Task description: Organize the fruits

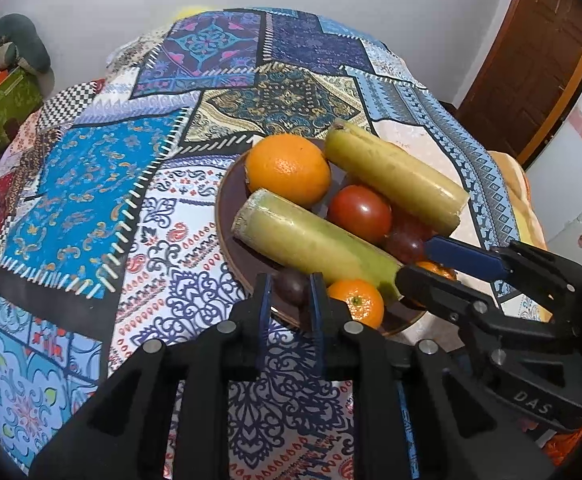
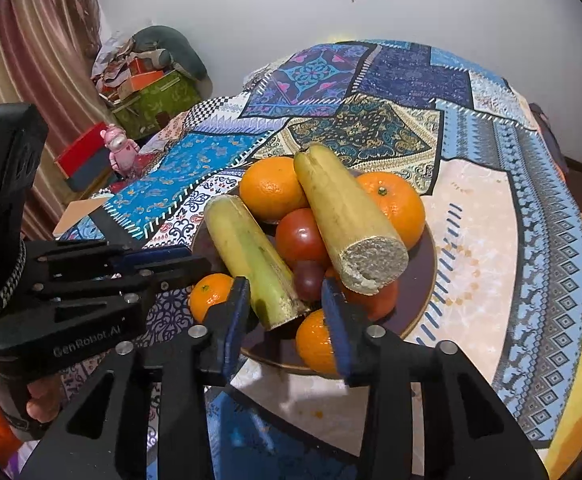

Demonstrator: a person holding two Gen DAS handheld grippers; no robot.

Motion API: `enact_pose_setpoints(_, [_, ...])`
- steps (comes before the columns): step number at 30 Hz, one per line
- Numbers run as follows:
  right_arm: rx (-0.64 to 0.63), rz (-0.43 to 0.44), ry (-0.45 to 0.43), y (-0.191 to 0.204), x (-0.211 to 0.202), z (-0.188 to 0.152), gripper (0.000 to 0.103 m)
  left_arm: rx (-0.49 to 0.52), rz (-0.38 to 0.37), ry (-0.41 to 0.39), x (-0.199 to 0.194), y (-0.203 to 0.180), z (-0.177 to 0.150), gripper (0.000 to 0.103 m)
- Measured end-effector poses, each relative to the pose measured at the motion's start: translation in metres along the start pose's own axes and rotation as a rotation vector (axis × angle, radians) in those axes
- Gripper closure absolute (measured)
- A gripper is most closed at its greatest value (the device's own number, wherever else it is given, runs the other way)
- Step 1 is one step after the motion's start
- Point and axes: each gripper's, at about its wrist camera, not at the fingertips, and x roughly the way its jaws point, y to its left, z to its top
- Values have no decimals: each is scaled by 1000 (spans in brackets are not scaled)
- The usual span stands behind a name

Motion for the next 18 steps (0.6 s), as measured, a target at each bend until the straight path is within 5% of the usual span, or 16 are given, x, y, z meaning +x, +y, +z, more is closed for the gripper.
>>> enact_pose_setpoints(9, [-17,-6,-69,8,-39,1,68,-3,16,-111,-52,-4,0,79])
enact_pose_setpoints(18, [-50,-47,-270,32,-130,13,68,3,20,-351,-162,-19,-2,79])
